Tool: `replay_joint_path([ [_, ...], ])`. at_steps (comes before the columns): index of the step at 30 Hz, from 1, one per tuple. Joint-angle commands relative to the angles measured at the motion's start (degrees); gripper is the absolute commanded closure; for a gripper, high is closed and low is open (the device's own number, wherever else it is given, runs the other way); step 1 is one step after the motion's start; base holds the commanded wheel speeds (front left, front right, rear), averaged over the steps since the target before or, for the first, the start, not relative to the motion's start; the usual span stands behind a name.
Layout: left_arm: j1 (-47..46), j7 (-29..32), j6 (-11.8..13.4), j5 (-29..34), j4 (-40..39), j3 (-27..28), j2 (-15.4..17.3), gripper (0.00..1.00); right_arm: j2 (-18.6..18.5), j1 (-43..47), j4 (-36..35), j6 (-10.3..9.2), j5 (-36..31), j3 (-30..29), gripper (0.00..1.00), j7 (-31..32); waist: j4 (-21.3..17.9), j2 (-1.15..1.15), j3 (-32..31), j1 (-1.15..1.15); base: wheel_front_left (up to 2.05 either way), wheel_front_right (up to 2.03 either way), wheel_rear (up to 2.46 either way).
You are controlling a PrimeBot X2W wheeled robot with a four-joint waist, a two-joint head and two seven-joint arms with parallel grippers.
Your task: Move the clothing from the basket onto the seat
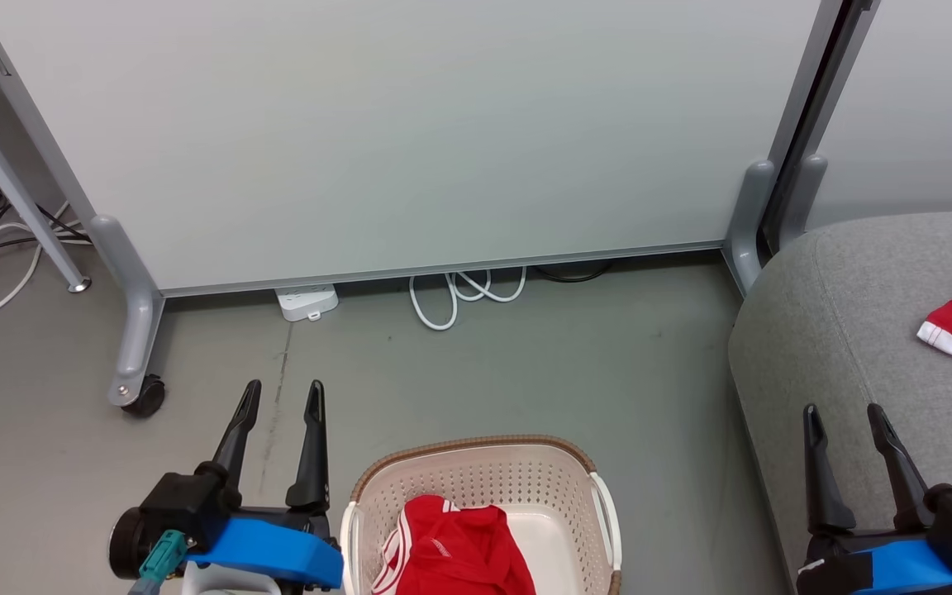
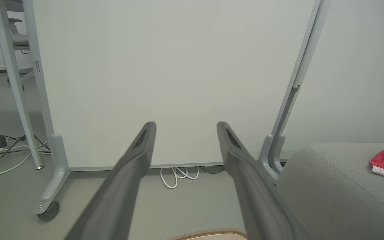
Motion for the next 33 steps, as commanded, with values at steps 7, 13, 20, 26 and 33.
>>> replay_joint_path([
  [7, 1.3, -0.2, 0.4, -0.1, 0.2, 0.4, 0.1, 0.0, 0.6, 1.3, -0.1, -0.02, -0.1, -0.4, 0.0, 0.0, 0.2, 0.0, -0.2, 0.0, 0.0, 0.0, 0.0],
  [13, 1.2, -0.2, 0.5, 0.1, 0.1, 0.2, 0.1, 0.0, 0.7, 0.6, -0.1, -0.02, -0.1, -0.1, 0.0, 0.0, 0.2, 0.0, -0.2, 0.0, 0.0, 0.0, 0.0],
  [20, -1.6, -0.2, -0.9, 1.8, 1.3, -1.0, 0.1, 0.0, 0.2, -0.9, -0.5, -0.02, -0.2, 0.9, 0.0, 0.0, -0.5, 0.0, 1.0, 0.0, 0.0, 0.0, 0.0],
  [26, -7.3, -0.2, -3.4, 4.4, 5.4, -3.1, 0.1, 0.0, -0.8, -3.8, -1.2, -0.02, 0.3, 1.8, 0.0, 0.0, -2.2, 0.0, 4.4, 0.0, 0.0, 0.0, 0.0],
  [33, -16.5, -0.2, -6.1, 8.3, 14.0, -8.2, 0.4, 0.0, -2.4, -9.0, -2.6, -0.02, 1.2, 2.5, 0.0, 0.0, -5.1, 0.0, 11.9, 0.0, 0.0, 0.0, 0.0],
])
